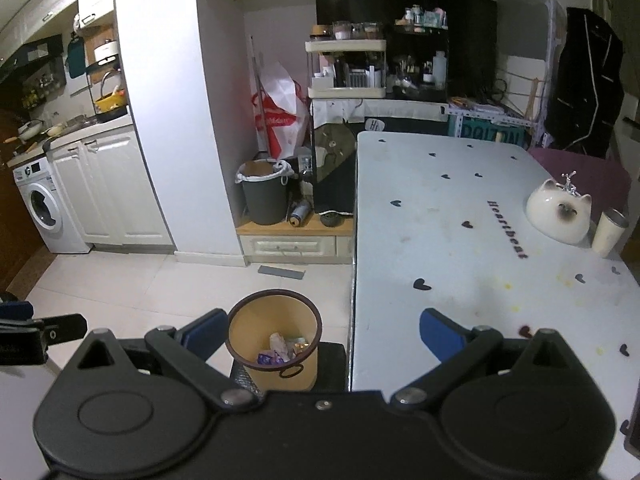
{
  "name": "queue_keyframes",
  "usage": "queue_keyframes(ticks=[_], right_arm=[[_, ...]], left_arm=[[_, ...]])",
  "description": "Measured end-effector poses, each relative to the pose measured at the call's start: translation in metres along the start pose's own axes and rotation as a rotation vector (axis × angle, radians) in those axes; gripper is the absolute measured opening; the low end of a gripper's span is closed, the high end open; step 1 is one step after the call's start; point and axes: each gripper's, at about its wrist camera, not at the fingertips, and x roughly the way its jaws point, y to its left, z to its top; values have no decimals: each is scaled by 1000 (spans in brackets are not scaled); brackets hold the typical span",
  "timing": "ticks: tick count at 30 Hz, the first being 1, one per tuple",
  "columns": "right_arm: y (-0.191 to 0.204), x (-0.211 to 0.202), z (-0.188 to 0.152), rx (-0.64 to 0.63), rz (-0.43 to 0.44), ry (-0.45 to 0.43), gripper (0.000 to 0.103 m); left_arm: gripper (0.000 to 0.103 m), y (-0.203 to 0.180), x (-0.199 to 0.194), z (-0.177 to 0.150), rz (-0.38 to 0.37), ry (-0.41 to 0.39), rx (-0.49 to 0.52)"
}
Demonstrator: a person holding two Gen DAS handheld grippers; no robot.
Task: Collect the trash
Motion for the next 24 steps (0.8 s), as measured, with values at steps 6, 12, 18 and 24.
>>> queue_keyframes(ticks=[6,12,18,24], right_arm=[[3,-18,-12,-13,11,-13,103],[3,-27,-16,-6,-3,-17,103],[3,-31,-16,11,-18,-24,103],[5,-33,-18,11,-10,-24,103]], left_arm=[[103,-2,-16,-9,-11,-14,-10],[103,-1,-24,-14,-14,-13,1],[103,3,-29,-12,-15,-3,15],[103,4,-32,-12,-17,-5,12]])
